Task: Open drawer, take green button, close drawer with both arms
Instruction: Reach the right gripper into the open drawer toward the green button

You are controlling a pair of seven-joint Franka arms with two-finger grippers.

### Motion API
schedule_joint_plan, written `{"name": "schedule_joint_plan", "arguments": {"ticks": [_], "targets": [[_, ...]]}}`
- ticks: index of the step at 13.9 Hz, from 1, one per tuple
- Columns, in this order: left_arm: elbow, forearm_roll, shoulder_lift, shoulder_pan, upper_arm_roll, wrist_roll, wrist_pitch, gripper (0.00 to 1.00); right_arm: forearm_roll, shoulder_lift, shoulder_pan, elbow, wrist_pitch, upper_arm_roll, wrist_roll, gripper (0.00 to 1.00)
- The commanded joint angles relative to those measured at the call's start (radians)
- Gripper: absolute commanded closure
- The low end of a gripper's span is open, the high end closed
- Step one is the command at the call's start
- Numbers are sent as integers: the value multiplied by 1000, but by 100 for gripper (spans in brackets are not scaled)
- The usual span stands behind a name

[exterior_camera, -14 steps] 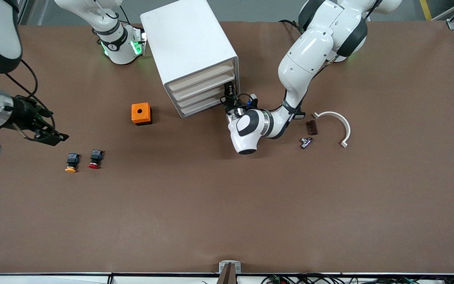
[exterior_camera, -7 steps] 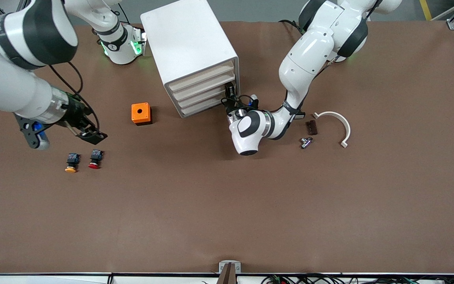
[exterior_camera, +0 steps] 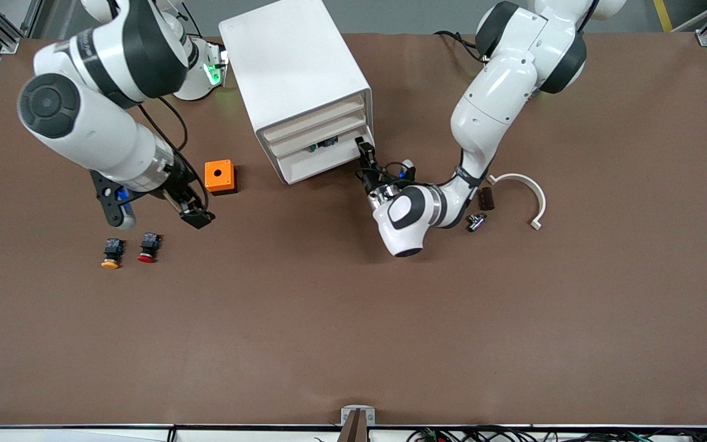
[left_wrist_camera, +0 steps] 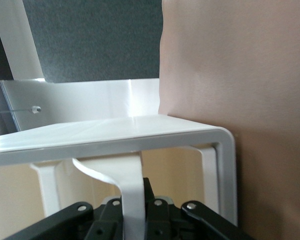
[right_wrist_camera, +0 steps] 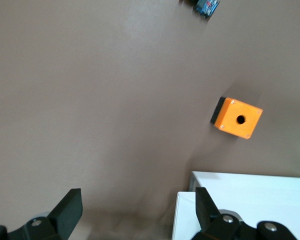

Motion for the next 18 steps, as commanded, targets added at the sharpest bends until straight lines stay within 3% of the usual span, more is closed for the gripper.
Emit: {"name": "schedule_joint_plan", "arguments": {"ticks": [1,8,15,17,18], "targets": [[11,-35,8,37,6,20,54,93,9,20,54,-7,37,-9,50,0],[11,-77,9,132,8,17,143,89,-31,57,233,-106,179,-10,193,0],[11,-77,9,146,8,17,152,88,-43,136,336,-115,239,-10,283,0],[11,-77,9,157,8,18,152,77,-45,156,370,-115,241,-10,322,0],[11,-77,9,159,6,20,152,62,-45,160,384,-117,239,-10,339,0]]}}
